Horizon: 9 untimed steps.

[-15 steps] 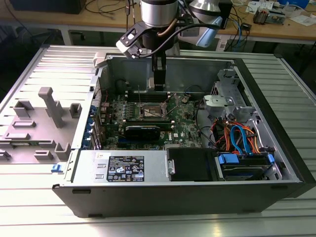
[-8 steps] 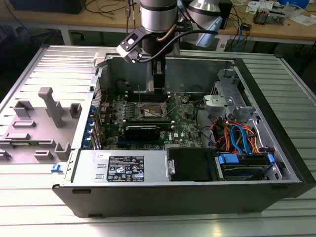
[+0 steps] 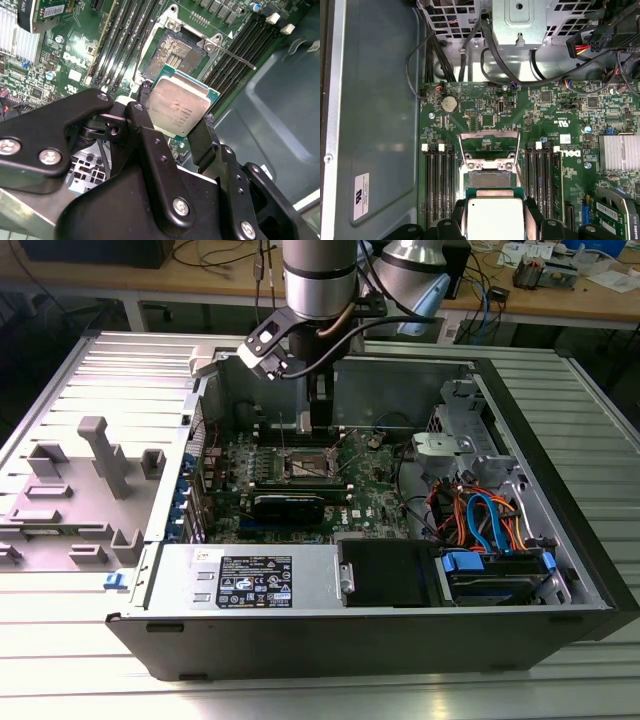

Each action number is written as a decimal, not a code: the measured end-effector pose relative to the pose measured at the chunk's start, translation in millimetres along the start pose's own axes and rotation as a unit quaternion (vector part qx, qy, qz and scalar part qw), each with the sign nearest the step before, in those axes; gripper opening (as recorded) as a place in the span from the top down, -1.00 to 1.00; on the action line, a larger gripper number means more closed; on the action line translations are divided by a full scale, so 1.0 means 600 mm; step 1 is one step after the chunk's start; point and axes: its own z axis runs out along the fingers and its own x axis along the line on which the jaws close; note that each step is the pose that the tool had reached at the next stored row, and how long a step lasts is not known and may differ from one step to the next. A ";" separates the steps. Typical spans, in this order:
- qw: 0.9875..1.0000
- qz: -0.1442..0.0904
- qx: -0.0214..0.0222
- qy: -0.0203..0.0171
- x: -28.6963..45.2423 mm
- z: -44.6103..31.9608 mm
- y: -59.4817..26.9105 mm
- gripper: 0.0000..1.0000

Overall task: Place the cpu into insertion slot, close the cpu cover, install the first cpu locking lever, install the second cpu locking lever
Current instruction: 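Place the cpu into insertion slot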

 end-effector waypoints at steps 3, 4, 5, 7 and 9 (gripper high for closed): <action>1.000 0.000 0.000 0.000 0.000 0.000 0.000 -0.09; 1.000 0.000 0.000 0.000 0.000 0.000 0.000 -0.09; 1.000 0.000 0.000 0.000 0.000 0.000 0.000 -0.09; 1.000 0.000 0.000 0.000 0.000 0.000 0.000 -0.09; 1.000 0.000 0.000 0.000 0.000 0.001 0.000 -0.09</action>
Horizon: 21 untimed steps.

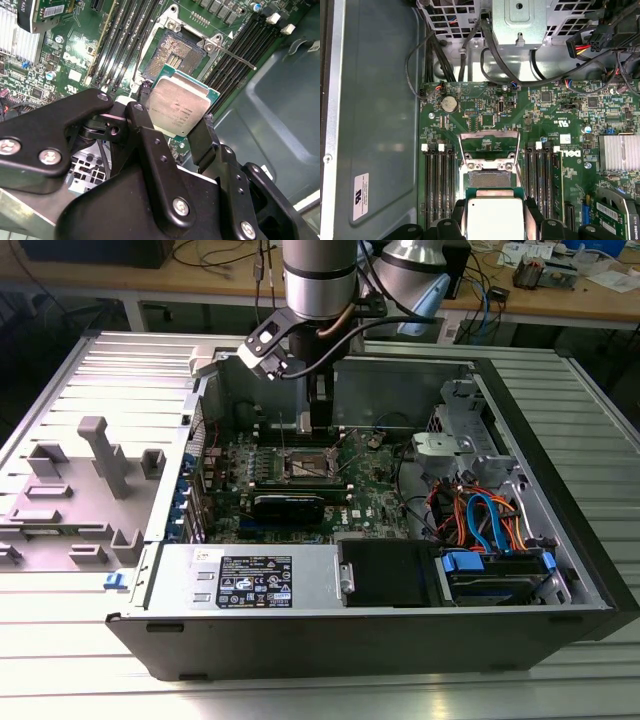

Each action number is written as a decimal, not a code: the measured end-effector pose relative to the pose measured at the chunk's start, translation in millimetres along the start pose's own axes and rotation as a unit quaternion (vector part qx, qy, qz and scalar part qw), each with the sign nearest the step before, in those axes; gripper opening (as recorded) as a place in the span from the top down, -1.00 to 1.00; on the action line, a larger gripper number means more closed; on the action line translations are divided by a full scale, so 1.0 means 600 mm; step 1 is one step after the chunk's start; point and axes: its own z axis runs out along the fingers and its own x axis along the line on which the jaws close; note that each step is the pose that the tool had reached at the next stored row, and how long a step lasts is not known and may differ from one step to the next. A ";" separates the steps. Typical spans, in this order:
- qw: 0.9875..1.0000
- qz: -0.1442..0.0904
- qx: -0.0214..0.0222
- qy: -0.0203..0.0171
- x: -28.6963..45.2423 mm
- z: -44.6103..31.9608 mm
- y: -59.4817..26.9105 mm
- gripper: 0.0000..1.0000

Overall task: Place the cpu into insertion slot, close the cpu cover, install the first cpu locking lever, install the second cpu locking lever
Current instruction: 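Place the cpu into insertion slot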

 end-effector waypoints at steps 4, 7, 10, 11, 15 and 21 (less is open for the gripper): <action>1.000 -0.001 0.000 0.000 0.000 0.002 0.000 -0.09; 1.000 -0.003 -0.001 0.000 0.000 0.008 -0.001 -0.09; 1.000 -0.012 -0.001 0.001 0.002 0.016 -0.001 -0.09; 1.000 -0.015 -0.001 0.001 0.003 0.019 -0.001 -0.09; 1.000 -0.017 -0.001 0.001 0.005 0.032 -0.003 -0.09; 1.000 -0.017 -0.001 0.000 0.007 0.053 -0.004 -0.09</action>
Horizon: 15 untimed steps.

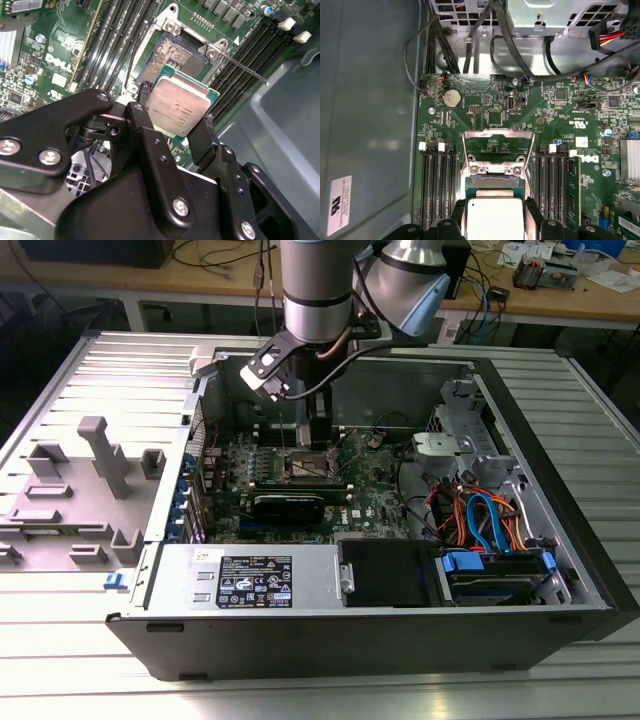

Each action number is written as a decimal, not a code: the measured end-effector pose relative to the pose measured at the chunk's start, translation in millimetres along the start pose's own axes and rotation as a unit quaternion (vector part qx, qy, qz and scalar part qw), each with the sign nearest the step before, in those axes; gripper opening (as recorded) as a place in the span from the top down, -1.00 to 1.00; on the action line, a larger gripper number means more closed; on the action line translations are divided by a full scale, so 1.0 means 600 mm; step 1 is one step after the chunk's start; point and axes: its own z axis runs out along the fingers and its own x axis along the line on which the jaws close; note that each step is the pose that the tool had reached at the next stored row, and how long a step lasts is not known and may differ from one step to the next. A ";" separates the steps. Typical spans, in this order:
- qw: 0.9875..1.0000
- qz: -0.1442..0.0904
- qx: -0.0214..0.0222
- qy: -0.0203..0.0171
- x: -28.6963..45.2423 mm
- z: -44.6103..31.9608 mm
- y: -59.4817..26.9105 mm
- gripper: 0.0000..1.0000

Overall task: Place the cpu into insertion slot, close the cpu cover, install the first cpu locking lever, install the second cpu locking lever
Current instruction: 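Place the cpu into insertion slot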

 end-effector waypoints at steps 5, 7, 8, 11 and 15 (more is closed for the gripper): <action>1.000 0.000 0.000 0.000 0.000 0.019 -0.001 -0.09; 1.000 0.000 0.000 -0.001 0.000 0.029 -0.002 -0.09; 1.000 0.000 0.000 -0.001 0.000 0.032 -0.002 -0.09; 1.000 0.000 0.000 -0.001 0.000 0.041 -0.003 -0.09; 1.000 0.001 0.000 -0.001 0.000 0.054 -0.006 -0.09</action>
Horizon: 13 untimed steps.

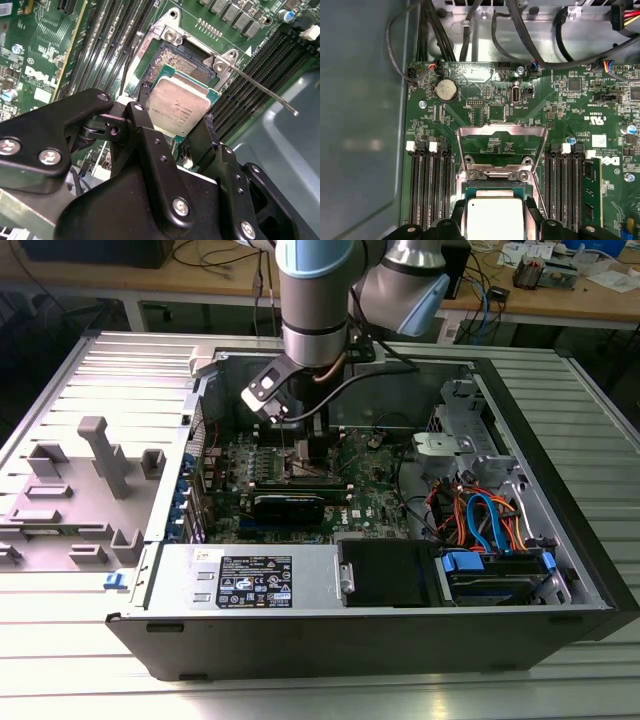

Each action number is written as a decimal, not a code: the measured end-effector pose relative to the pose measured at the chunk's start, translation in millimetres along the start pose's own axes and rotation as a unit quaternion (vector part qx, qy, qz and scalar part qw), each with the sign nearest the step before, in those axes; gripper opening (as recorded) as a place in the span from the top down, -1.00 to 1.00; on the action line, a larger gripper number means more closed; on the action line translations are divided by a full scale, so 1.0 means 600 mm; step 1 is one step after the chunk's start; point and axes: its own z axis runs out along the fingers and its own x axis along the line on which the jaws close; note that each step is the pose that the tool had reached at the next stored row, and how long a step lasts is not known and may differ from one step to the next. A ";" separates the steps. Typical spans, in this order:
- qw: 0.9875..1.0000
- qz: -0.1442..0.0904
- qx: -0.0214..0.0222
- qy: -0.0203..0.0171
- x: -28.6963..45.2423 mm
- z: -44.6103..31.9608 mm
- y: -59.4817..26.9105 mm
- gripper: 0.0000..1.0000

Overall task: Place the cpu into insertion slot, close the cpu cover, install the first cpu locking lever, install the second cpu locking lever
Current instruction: 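Place the cpu into insertion slot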

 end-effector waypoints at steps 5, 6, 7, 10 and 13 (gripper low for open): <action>1.000 0.003 0.000 -0.001 -0.002 0.006 -0.001 -0.09; 1.000 0.003 0.000 -0.002 -0.002 0.008 -0.001 -0.09; 1.000 0.003 0.000 -0.002 -0.002 0.009 -0.001 -0.09; 1.000 0.004 0.000 -0.003 -0.002 0.021 -0.003 -0.09; 1.000 0.007 0.000 -0.003 -0.002 0.026 -0.004 -0.09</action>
